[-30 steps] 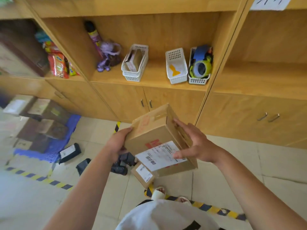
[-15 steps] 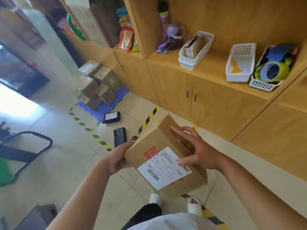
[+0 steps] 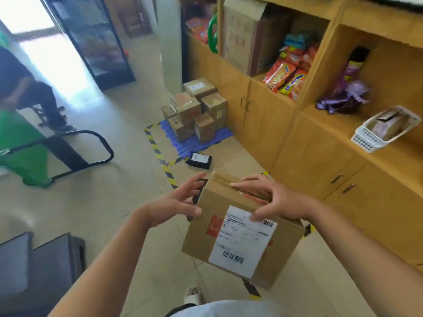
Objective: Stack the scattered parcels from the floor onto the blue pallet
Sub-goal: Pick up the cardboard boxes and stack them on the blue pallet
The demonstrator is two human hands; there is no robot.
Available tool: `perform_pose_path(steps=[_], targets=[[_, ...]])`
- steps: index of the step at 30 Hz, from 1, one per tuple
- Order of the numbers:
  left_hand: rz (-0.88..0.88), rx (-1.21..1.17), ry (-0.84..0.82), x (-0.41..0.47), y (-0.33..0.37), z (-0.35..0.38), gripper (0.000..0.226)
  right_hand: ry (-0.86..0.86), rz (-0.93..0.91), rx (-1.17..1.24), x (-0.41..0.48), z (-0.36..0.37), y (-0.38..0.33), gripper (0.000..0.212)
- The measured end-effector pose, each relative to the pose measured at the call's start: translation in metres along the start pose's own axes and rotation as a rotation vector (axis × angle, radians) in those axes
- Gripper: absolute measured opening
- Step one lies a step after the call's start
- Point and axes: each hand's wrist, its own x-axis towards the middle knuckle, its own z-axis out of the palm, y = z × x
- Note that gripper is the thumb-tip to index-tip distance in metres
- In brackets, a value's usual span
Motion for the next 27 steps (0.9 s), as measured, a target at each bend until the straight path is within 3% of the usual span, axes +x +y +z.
perform_pose_path(steps=[5,10,15,20,24,27], targets=[[0.099,-0.089,-0.064,-0.041,0.0,-0.09,0.109,-0.133,-0.053,-0.057,0.094,0.001,-0.077,0.073],[0.12,-0.135,0.035,-0.037,-0.005,-0.165,0.106,-0.197,-0.04,-0.093,0.178,-0.011,-0.102,0.073],[0.072,-0.207,0.163,-0.006,-0.021,-0.247,0.1,-0.057,0.063,-0.055,0.268,-0.043,-0.08,0.07],[-0.015,-0.346,0.367,0.024,-0.029,-0.339,0.1,0.249,0.098,0.405,0.368,-0.06,-0.053,0.055],[-0.051,-0.448,0.463,0.04,-0.016,-0.408,0.109,0.198,0.131,0.698,0.455,-0.068,-0.046,0.07],[-0.044,-0.477,0.512,0.051,-0.005,-0.459,0.112,0.132,0.14,0.785,0.52,-0.085,-0.06,0.057]])
